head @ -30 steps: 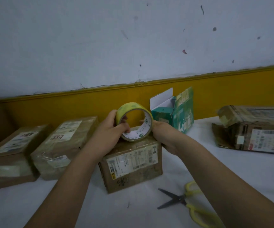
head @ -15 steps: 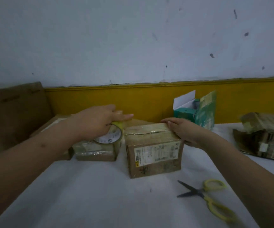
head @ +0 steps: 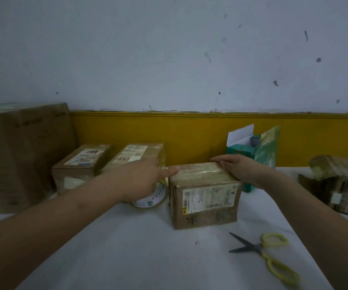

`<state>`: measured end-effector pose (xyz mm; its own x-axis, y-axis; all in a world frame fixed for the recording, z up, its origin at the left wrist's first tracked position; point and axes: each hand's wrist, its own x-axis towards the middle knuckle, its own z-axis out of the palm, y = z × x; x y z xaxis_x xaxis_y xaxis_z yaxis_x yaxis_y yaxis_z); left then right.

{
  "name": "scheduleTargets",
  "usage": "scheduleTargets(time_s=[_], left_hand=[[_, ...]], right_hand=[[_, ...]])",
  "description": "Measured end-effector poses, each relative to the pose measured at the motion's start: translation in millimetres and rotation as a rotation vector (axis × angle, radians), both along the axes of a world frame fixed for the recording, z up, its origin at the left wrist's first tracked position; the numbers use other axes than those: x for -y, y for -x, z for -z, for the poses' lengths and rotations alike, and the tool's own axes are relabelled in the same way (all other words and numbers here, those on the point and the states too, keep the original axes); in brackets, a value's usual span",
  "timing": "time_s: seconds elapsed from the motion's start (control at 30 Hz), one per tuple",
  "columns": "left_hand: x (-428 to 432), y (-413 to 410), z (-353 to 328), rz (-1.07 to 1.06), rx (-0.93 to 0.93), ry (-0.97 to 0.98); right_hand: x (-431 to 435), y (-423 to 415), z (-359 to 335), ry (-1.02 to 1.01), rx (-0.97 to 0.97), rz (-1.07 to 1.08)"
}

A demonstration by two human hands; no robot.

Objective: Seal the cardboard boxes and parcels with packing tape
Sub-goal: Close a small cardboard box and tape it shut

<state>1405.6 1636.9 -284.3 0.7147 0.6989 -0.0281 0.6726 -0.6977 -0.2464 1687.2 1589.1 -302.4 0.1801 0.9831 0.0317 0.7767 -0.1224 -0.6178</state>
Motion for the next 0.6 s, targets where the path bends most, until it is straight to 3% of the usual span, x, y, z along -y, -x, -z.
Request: scheduleTargets(time_s=[0.2, 0.33, 0.5, 0.6], left_hand=[[6.4, -6.7, 29.0, -0.046, 0.214, 0.034], [9.4, -10.5, 39.5, 0.031, 0.355, 0.005], [20.2, -0.2, 43.9, -0.164, 0.922, 0.490], [37.1, -15.7, 61.8, -0.191, 1.069, 0.534]], right_hand=[[-4.8, 52.8, -13.8, -0.073, 0.542, -0.051], [-1.2, 92.5, 11.5, 0.079, 0.609, -0.173], [-0.4, 67.1, -11.3, 0.189, 0.619, -0.349], [-3.6, 68.7, -9.7, 0.211, 0.641, -0.365]])
